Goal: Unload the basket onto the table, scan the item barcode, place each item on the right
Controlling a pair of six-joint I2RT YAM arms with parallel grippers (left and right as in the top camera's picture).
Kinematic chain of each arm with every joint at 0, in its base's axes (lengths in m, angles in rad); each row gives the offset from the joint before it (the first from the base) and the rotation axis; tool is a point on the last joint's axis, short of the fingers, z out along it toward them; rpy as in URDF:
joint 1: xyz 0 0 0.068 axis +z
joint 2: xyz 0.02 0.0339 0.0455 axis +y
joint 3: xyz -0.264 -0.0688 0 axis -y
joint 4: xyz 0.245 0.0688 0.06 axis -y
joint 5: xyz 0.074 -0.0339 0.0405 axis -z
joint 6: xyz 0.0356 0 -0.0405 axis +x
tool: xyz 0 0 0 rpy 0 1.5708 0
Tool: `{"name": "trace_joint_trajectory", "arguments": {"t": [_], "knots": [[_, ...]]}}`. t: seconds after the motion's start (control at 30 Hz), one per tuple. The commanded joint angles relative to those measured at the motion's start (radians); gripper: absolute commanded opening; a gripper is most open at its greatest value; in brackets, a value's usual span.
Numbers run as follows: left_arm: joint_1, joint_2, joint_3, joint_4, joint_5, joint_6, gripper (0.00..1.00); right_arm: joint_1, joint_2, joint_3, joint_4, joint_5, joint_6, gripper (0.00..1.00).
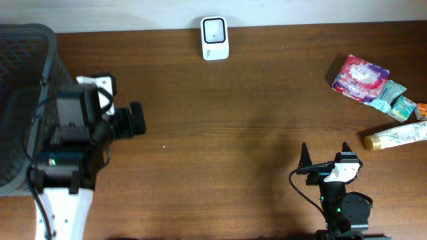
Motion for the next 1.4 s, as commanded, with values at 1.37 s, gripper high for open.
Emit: {"name": "trace_joint_trajectory", "arguments": {"t": [1.37], "knots": [[0.080,-1.133,-1.255,0.830,0.015,0.051,0.99,0.006,-0.009,-0.009,-0.003,0.008,0.004,0.98]]}}
